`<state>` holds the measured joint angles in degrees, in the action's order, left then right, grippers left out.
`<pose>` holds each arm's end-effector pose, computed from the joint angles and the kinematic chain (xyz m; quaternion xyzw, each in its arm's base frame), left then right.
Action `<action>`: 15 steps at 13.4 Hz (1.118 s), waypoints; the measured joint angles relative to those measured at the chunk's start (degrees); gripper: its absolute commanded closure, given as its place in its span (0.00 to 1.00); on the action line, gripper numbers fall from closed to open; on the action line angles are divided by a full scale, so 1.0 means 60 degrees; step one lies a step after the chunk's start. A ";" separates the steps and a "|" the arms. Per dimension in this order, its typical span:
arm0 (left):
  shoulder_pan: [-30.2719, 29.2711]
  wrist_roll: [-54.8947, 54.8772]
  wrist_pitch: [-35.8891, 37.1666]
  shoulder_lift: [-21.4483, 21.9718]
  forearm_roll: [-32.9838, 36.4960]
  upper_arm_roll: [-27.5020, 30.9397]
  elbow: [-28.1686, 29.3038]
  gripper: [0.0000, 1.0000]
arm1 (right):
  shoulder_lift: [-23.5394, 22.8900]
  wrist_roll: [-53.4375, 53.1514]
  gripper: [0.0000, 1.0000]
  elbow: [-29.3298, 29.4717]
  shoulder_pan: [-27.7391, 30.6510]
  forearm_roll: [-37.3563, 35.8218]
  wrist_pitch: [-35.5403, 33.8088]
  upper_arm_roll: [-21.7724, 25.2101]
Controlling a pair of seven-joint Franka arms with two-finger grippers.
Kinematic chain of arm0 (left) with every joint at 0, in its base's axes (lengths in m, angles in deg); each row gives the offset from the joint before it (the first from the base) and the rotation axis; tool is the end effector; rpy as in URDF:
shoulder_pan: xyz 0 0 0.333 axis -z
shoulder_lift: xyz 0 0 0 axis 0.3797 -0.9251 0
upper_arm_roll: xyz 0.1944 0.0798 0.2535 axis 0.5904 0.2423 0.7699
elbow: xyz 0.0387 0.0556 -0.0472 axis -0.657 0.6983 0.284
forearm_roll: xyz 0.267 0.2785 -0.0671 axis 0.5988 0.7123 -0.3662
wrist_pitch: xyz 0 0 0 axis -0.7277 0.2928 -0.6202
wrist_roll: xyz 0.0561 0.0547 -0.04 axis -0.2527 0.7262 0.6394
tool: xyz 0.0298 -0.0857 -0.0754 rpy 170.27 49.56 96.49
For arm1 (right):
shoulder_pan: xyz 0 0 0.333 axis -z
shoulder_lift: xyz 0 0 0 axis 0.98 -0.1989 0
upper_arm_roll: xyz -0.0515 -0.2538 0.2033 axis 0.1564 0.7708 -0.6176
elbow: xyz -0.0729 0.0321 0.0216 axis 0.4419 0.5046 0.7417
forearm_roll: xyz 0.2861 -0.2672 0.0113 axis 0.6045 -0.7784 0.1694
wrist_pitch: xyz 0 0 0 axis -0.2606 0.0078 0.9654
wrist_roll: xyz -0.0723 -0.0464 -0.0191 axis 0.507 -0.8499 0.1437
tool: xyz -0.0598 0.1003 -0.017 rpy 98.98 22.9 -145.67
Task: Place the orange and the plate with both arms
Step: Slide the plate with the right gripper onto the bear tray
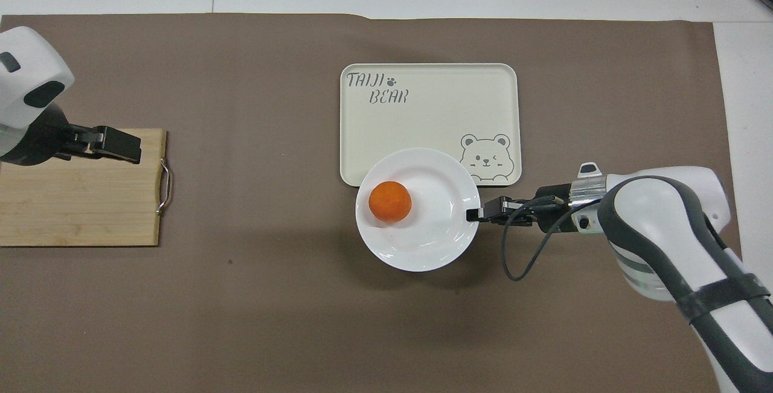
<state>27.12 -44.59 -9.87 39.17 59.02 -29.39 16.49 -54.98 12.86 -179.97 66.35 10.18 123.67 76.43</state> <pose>0.5533 -0.0764 0.6061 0.9982 -0.0589 -0.0052 0.0046 0.5148 0.1165 0.3616 -0.8934 0.0631 0.0388 0.4431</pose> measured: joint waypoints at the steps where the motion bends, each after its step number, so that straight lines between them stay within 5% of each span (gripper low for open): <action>1: 0.0000 0.0000 0.0094 0.0012 0.0000 0.0000 0.0000 0.00 | -0.0244 -0.0019 1.00 0.0426 0.0100 0.0028 0.0003 0.0001; 8: 0.0000 0.0000 0.0254 0.0063 0.0000 0.0000 0.0000 0.00 | -0.2721 -0.0438 1.00 0.3528 0.0717 0.0674 0.0052 0.0017; 11: 0.0000 0.0000 0.0254 0.0064 0.0000 -0.0001 0.0000 0.00 | -0.3603 -0.0438 1.00 0.4127 0.0602 0.0748 0.0583 -0.0015; 15: 0.0000 0.0000 0.0252 0.0065 0.0000 -0.0004 0.0000 0.00 | -0.3745 -0.0417 1.00 0.4235 0.0601 0.0748 0.0647 0.0003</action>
<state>27.12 -44.59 -8.36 39.56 59.02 -29.41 16.49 -77.45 10.35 -154.56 69.95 14.67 127.55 76.45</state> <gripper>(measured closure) 0.000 0.947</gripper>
